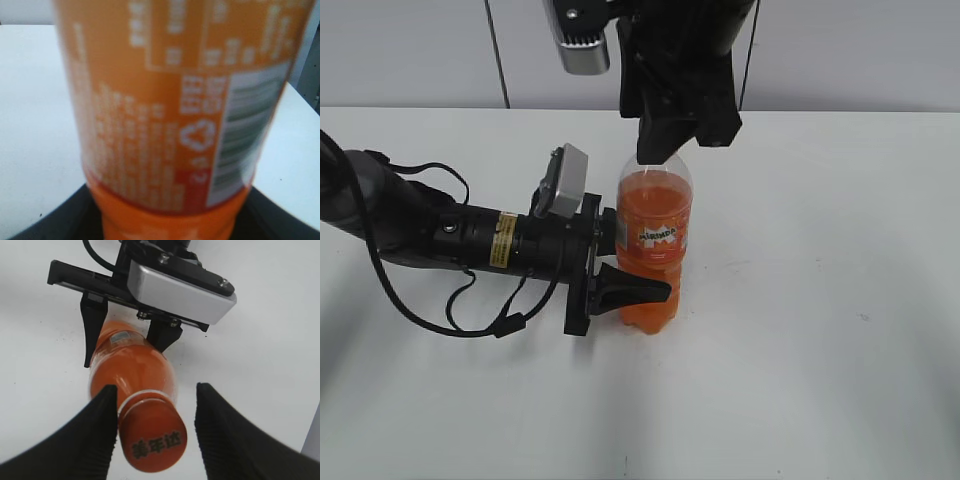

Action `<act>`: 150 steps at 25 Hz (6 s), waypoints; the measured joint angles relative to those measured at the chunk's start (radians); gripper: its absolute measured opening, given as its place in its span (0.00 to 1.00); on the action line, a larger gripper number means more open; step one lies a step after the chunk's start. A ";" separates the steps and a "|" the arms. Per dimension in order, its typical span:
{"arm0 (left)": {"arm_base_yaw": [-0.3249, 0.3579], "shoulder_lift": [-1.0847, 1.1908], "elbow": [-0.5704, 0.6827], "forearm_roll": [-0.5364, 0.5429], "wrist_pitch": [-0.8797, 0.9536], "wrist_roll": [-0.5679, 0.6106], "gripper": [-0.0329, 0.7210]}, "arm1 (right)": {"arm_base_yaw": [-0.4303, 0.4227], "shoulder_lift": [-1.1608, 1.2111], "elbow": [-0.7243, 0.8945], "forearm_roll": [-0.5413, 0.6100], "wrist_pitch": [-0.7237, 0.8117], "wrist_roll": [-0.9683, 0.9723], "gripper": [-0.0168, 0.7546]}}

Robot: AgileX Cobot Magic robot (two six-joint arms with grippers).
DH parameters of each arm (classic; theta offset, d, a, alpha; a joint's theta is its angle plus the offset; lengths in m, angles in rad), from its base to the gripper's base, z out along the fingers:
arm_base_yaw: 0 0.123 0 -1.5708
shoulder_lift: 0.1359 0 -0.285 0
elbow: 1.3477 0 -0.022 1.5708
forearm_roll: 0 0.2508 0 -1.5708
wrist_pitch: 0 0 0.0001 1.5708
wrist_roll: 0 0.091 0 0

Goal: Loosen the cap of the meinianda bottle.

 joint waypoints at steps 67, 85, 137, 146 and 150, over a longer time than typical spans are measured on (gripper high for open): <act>0.000 0.000 0.001 0.009 -0.002 0.001 0.57 | 0.000 -0.059 0.031 -0.036 -0.003 1.744 0.53; 0.000 0.000 0.001 0.009 -0.002 0.001 0.57 | 0.000 -0.026 0.031 -0.009 -0.003 1.744 0.50; 0.001 0.000 0.001 0.015 -0.005 0.001 0.57 | 0.000 -0.030 0.026 -0.010 0.005 0.096 0.38; 0.000 0.000 0.001 0.015 -0.006 0.001 0.57 | 0.000 -0.081 0.023 0.010 -0.002 0.125 0.38; 0.000 0.000 0.001 0.015 -0.006 0.001 0.57 | 0.000 -0.103 0.020 0.024 -0.002 0.241 0.38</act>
